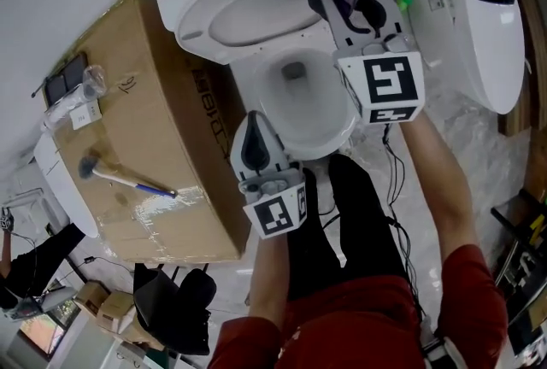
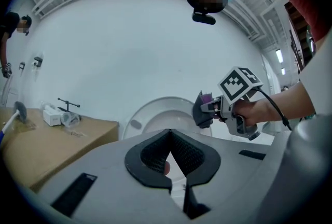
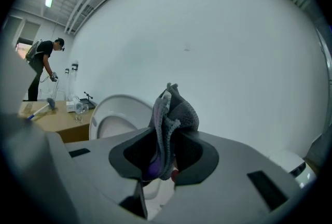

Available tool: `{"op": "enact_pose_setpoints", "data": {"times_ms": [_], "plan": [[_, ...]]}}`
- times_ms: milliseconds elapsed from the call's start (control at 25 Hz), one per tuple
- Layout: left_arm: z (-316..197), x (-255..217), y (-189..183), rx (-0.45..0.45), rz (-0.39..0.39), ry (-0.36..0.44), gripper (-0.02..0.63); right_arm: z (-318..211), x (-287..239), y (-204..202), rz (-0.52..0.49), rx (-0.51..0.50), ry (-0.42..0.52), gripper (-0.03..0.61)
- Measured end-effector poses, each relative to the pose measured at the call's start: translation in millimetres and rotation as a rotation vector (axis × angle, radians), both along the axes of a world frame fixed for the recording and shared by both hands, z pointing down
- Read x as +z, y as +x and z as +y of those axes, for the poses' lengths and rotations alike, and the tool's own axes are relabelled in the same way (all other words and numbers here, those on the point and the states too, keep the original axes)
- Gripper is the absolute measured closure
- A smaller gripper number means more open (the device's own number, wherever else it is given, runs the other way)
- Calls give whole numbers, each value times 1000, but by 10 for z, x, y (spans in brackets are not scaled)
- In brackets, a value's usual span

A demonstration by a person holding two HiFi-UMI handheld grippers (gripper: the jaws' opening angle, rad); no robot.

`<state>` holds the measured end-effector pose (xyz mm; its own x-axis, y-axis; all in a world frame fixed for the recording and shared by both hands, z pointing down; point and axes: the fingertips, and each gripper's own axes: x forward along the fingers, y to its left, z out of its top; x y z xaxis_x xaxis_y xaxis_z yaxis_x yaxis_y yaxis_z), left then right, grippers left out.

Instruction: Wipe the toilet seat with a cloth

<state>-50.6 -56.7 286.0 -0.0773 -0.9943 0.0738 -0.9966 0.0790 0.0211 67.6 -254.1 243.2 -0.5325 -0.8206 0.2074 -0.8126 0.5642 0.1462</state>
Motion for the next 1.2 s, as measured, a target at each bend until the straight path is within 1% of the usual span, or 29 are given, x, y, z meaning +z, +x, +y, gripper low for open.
{"op": "enact_pose_setpoints", "data": {"times_ms": [200, 440, 680, 840, 1000, 1200], "plan": [[-115, 111, 147, 11, -1, -17, 601, -48, 340, 316, 33, 31, -45, 482], [-253, 264, 202, 5, -12, -29, 601, -26, 715, 423, 54, 29, -57, 482], [-282, 473, 165, -10, -23, -50, 601, 38, 1358, 432, 79, 30, -158, 482], [-273, 621, 121, -25, -26, -70, 601, 80, 1768, 440, 70, 35, -243, 482], [-251, 758, 68, -40, -27, -83, 601, 129, 2117, 437, 88, 39, -299, 482], [-237, 901, 15, -55, -24, -97, 601, 207, 2493, 383, 138, 22, -351, 482]]}}
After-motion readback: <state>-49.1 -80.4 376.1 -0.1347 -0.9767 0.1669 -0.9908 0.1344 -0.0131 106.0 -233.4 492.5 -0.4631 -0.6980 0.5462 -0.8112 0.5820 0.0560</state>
